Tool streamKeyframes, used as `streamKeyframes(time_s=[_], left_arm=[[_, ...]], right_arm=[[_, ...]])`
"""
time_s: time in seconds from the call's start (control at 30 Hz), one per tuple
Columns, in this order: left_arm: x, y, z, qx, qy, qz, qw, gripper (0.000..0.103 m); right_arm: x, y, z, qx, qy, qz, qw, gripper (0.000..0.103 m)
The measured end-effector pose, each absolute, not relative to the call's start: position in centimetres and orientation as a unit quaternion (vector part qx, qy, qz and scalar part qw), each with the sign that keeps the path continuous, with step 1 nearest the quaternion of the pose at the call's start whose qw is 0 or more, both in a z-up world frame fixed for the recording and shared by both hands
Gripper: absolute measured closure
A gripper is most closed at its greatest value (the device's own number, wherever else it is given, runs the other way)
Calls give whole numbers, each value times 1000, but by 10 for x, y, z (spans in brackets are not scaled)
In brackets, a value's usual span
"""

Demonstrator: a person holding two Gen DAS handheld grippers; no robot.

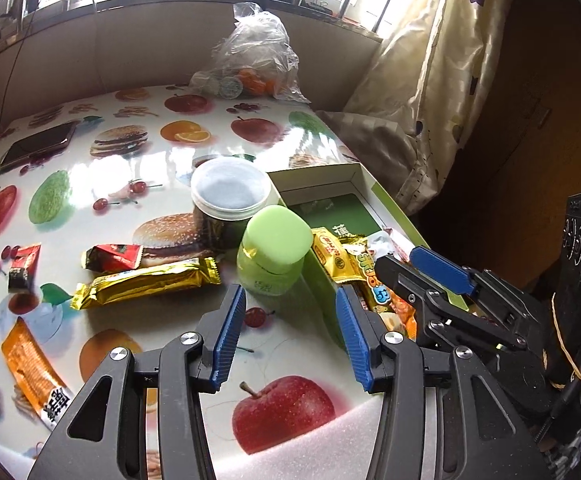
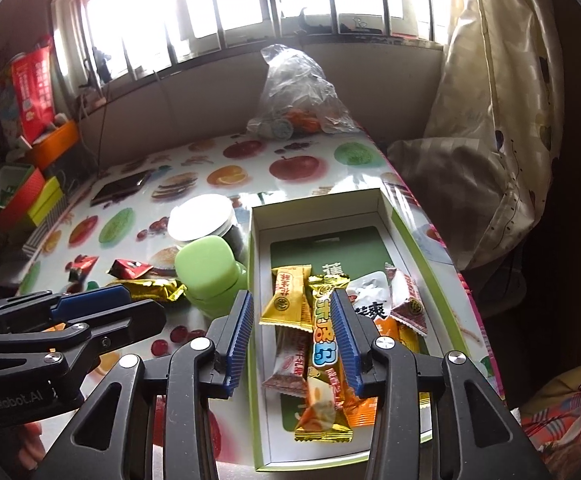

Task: Organize snacks
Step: 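Withdraw both grippers from the box back over the remaining snacks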

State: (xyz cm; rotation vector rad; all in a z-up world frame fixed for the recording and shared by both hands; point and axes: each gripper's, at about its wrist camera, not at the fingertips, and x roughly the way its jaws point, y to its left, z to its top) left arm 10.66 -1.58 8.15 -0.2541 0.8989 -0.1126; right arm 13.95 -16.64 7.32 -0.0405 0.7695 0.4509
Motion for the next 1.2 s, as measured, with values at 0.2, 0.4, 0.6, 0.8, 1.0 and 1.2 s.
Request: streamKeyframes(time_s=[0.2,0.4,0.6,0.8,1.0,1.2], left_arm=[[92,-2,82,-111,429,-29,896,55],[80,10,81,-110,426,-16,898,55],[70,25,80,-120,426,-4,897,55],[63,44,78,-130,428,14,894,55],[55,77,68,-148,436,51,886,55],[40,117,48,-169,450,97,871,55]], right_arm=[[133,-151,72,-25,373,237,897,64],[128,-134,70,-33,375,253,891,64],[123,-117,67,-44,378,267,885,64],[121,-96,65,-55,379,280,880,64],[120,-70,61,-78,380,305,870,63],[125,-45,54,-97,387,330,855,58]])
